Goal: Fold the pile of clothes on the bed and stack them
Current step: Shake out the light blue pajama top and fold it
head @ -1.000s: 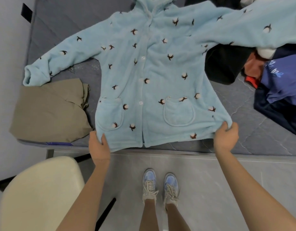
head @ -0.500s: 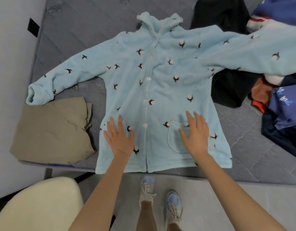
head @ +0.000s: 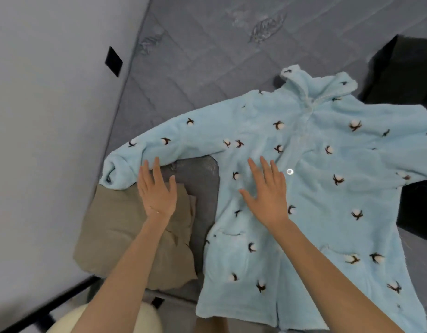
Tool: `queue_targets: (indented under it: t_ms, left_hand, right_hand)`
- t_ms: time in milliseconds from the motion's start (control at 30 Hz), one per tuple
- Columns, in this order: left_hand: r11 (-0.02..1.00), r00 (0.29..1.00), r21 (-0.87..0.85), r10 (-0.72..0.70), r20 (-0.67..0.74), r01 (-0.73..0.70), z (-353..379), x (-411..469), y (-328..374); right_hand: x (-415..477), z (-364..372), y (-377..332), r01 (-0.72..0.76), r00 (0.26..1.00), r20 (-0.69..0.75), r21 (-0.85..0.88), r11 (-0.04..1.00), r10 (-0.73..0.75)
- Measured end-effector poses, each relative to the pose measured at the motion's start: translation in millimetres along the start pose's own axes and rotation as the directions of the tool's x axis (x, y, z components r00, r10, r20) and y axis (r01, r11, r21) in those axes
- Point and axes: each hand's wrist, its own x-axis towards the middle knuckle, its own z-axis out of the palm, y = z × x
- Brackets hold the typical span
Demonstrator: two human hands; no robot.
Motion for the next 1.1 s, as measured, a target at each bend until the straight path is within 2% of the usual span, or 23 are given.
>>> queue_targets:
  t_ms: [167,233,333,467,567,667,800,867,967,1033,1100]
  left_hand:
    - [0.97,0.971,-0.022,-0.24,0.011,0.24,-21,69,-69]
    - [0.929,0.928,-0.04,-0.365,0.069,0.368,-22,87,-94]
    - [0.844,0.86,-0.17,-0.49,0.141,0.508,-20,102,-118]
    - [0.823,0.849,-0.213,-0.517,0.104,0.527,-22,111,-129]
    - [0.737,0.818,-0.446,-0.576,-0.019,0.508,-28,109,-131]
    - [0.743,0.799,-0.504,-0.581,-0.159,0.44,-37,105,-144]
    - [0.705,0.834,-0.564,-0.55,-0.052,0.43,-53,97,-146]
    - [0.689,0.843,-0.593,-0.537,-0.031,0.417,-58,97,-139]
    - [0.636,0.863,-0.672,-0.505,0.009,0.38,-67,102,-113]
    - [0.592,0.888,-0.731,-0.459,0.041,0.34,-71,108,-84]
    - [0.561,0.926,-0.772,-0.366,0.091,0.298,-71,113,-48]
  right_hand:
    - [61,36,-65,0.064,0.993,0.101,-0.011,0.998,-0.063]
    - [81,52,-91,0.087,0.986,0.148,-0.02,0.996,-0.083]
    - [99,74,-120,0.13,0.971,0.209,-0.065,0.989,-0.114]
    - [108,92,-141,0.139,0.941,0.322,-0.092,0.986,-0.102]
    - [110,98,-147,0.125,0.922,0.38,-0.115,0.985,-0.073]
    - [112,103,-150,0.094,0.915,0.401,-0.096,0.991,-0.048]
    - [119,102,-159,0.047,0.883,0.47,-0.109,0.993,0.01]
    - [120,98,-169,-0.01,0.897,0.443,-0.007,1.0,0.012]
    - [119,87,-185,-0.043,0.948,0.315,0.266,0.963,-0.044]
    - [122,74,-195,-0.171,0.934,0.356,0.509,0.843,-0.026]
    - [125,59,-201,-0.356,0.892,0.452,0.665,0.656,0.026]
